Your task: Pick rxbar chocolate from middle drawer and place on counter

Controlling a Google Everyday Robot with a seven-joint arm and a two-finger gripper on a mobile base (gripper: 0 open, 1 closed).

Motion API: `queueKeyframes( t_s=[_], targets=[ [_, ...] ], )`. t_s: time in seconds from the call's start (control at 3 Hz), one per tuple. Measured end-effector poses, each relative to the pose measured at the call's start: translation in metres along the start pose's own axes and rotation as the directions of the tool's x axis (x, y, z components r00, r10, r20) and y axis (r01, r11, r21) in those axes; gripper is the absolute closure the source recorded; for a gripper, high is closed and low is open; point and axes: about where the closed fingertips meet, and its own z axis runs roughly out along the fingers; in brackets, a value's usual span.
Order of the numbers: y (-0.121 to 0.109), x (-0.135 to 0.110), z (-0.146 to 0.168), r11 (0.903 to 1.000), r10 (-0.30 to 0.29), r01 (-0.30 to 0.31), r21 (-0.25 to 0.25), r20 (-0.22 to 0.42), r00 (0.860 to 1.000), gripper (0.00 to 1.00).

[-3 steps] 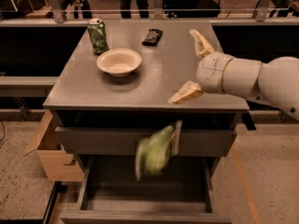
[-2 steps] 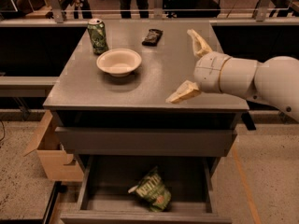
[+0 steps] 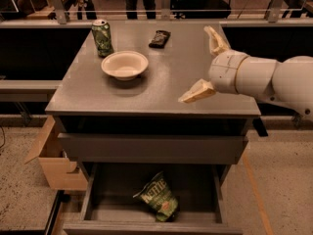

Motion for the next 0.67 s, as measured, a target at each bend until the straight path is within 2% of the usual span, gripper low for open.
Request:
queueKeyframes(
  t_s=[0.33, 0.67],
  targets=[
    [-0.024, 0.008, -0.014, 0.9975, -0.002, 0.003, 0.071, -0.016, 1.000, 0.00],
    [-0.056, 0.022, -0.040, 0.9858, -0.007, 0.016, 0.167, -0.056, 0.998, 0.00]
  ],
)
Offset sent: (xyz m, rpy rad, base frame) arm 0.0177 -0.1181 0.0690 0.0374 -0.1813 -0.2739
